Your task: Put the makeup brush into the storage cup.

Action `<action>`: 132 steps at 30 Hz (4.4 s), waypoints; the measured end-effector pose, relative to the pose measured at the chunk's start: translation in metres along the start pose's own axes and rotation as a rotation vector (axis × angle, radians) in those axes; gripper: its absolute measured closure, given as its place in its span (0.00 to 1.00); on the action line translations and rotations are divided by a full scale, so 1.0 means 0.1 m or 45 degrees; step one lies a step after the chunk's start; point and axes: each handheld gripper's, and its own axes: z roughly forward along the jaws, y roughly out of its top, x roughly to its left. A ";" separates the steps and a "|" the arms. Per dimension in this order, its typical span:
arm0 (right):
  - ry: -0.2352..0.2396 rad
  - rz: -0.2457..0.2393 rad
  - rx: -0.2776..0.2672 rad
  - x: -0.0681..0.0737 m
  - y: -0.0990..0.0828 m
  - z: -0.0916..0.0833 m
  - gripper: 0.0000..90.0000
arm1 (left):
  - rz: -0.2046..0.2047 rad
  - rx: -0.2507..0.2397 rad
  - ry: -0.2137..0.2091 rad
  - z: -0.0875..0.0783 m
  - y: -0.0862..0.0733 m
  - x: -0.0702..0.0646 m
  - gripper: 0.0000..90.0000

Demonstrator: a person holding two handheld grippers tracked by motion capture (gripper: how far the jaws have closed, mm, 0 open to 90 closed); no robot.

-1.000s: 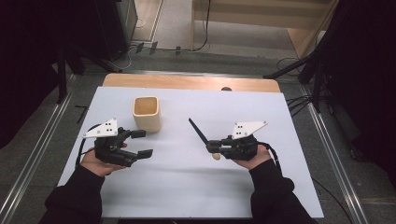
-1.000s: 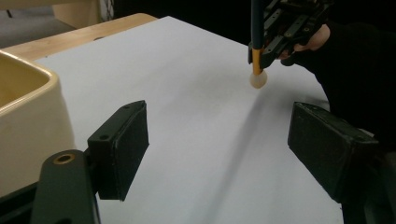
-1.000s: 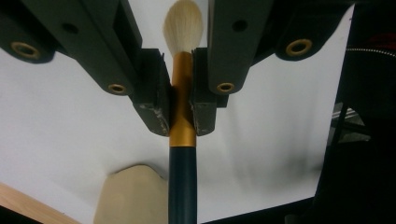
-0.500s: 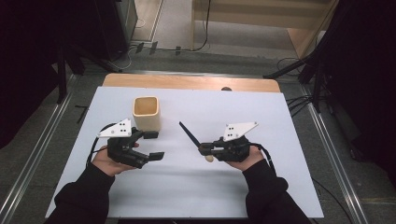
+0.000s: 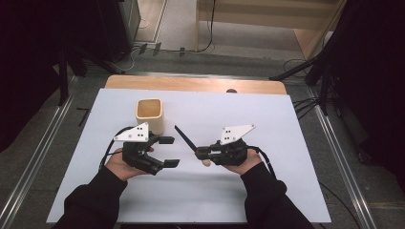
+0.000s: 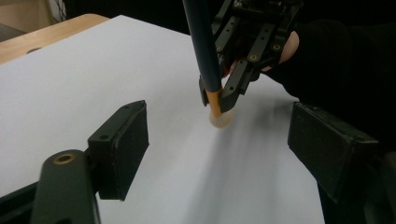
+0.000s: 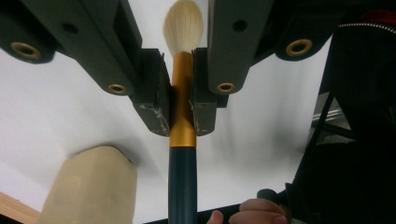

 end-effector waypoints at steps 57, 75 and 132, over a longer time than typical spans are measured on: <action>0.075 -0.065 -0.115 0.13 0.05 0.17 0.58 | -0.103 -0.056 -0.087 0.05 0.11 0.02 0.88; 0.040 -0.031 -0.241 0.21 -0.06 0.02 0.62 | -0.132 -0.277 -0.166 0.02 0.08 -0.04 0.88; 0.095 -0.144 0.320 0.15 -0.09 -0.17 0.89 | 0.135 0.181 -0.060 -0.02 0.17 -0.14 0.20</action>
